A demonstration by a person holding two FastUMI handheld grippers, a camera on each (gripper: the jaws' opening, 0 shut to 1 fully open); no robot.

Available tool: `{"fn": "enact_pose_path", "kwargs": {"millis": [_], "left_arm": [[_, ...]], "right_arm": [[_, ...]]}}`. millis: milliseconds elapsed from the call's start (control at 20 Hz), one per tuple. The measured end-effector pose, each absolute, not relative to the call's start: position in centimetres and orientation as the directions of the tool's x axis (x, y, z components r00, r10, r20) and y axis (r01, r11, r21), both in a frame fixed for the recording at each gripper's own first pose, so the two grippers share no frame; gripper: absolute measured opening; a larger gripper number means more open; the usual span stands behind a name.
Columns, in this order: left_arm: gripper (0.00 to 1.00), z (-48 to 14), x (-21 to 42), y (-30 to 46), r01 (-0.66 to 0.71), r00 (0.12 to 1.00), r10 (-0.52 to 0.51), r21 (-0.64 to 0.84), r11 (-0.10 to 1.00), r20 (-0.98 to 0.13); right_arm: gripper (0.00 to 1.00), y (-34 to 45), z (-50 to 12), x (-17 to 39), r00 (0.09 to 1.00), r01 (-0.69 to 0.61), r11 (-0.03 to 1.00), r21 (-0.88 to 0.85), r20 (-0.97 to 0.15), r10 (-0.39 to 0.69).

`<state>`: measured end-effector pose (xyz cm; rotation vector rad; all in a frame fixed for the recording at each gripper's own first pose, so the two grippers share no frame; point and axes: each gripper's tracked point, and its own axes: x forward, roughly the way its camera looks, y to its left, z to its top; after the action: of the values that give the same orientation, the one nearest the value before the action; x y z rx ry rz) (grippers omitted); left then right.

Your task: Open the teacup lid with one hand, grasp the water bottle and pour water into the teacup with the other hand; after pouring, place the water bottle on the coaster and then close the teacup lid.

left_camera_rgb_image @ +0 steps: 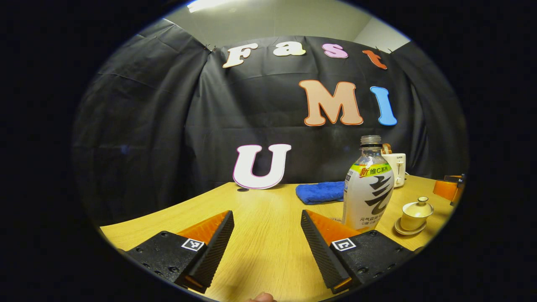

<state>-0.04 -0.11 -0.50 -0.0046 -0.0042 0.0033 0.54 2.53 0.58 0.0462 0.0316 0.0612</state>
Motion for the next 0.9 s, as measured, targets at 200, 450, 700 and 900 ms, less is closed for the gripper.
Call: {"fn": "enact_pose_path", "kwargs": {"millis": [200,450,700,900], "left_arm": [[0.94,-0.6,0.0,-0.2,0.004,1.0,-0.004,-0.006,1.0,0.004],[0.94,-0.6,0.0,-0.4,0.01,1.0,-0.01,-0.007,1.0,0.004],[0.94,-0.6,0.0,-0.5,0.017,1.0,-0.017,-0.007,1.0,0.005],[0.94,-0.5,0.2,-0.6,0.019,1.0,-0.018,-0.007,1.0,0.004]], "right_arm": [[0.93,4.9,0.8,1.2,0.992,-0.116,0.992,0.046,-0.041,0.118],[0.93,7.0,-0.4,2.0,0.984,-0.154,0.988,0.005,-0.093,0.154],[0.81,8.0,-1.7,2.2,0.974,-0.176,0.984,-0.018,-0.148,0.172],[0.7,8.6,-2.5,2.3,0.968,-0.19,0.981,-0.036,-0.172,0.181]]}}
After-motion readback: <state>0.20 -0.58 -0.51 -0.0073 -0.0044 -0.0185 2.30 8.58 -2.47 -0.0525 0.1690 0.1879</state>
